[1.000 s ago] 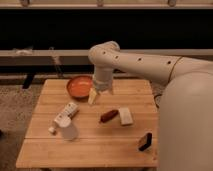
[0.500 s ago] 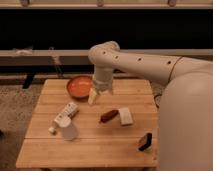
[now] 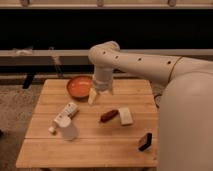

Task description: Place the ceramic cup over the eraser

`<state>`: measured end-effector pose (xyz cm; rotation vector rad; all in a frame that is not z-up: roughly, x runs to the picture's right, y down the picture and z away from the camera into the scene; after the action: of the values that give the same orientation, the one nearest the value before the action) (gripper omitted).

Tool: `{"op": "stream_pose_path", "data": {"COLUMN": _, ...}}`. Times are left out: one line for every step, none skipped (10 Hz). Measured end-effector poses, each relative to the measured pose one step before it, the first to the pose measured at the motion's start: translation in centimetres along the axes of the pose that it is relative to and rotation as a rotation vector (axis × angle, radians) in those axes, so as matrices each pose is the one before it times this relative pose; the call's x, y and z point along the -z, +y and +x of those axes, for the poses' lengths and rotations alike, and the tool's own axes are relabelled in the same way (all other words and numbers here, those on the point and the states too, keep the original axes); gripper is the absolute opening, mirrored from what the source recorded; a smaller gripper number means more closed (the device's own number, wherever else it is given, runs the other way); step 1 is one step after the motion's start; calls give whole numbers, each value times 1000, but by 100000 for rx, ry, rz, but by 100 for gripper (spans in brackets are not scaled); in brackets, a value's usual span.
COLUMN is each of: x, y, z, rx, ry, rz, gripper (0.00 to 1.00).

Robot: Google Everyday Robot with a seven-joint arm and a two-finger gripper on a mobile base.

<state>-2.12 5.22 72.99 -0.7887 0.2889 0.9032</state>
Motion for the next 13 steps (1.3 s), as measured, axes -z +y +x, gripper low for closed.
{"op": "stream_pose_path", "data": {"x": 0, "y": 0, "z": 2, "rx": -3, "ry": 5, "rz": -4, "gripper": 80}}
{"op": "stream_pose_path", "data": {"x": 0, "y": 1, "z": -1, "rx": -1, "ry": 0, "rz": 0, "gripper": 80}}
{"op": "stream_pose_path", "data": {"x": 1, "y": -1, "z": 1, "rx": 5, "ry": 0, "rz": 4, "gripper": 80}}
{"op": "stream_pose_path", "data": {"x": -1, "y": 2, "z": -1, "rx": 0, "ry": 2, "rz": -2, "gripper": 80}}
{"op": "stream_pose_path", "data": {"x": 1, "y": -2, "z": 0, "rx": -6, "ry": -2, "rz": 1, "gripper": 80}}
{"op": "stream_pose_path", "data": {"x": 2, "y": 2, "z": -7, "rx": 32, "ry": -2, "rz": 25, "gripper": 80}}
{"op": "stream_pose_path", "data": {"x": 39, "y": 19, "z": -38, "rx": 398, "ry": -15, "rz": 478, "gripper": 80}}
{"op": "stream_pose_path", "data": {"x": 334, "y": 332, "z": -93, "rx": 2145, "ry": -124, "rz": 1257, "gripper": 80}}
{"op": "stream_pose_path", "data": {"x": 273, "y": 933, "z": -396, "rx": 3420, "ry": -86, "rz": 821, "gripper": 80}}
{"op": "stream_pose_path", "data": {"x": 23, "y": 2276, "z": -1026, "rx": 7045, "ry": 152, "rz": 1157, "gripper": 80}}
{"op": "stream_pose_path", "data": {"x": -138, "y": 1944, "z": -951, "rx": 5502, "ry": -644, "rz": 275, "gripper": 80}}
{"op": "stream_pose_path", "data": {"x": -182, "y": 1992, "z": -922, "rx": 5240, "ry": -1068, "rz": 260, "gripper": 80}}
{"op": "stream_pose_path", "data": {"x": -268, "y": 2367, "z": -954, "rx": 5728, "ry": -1213, "rz": 150, "gripper": 80}}
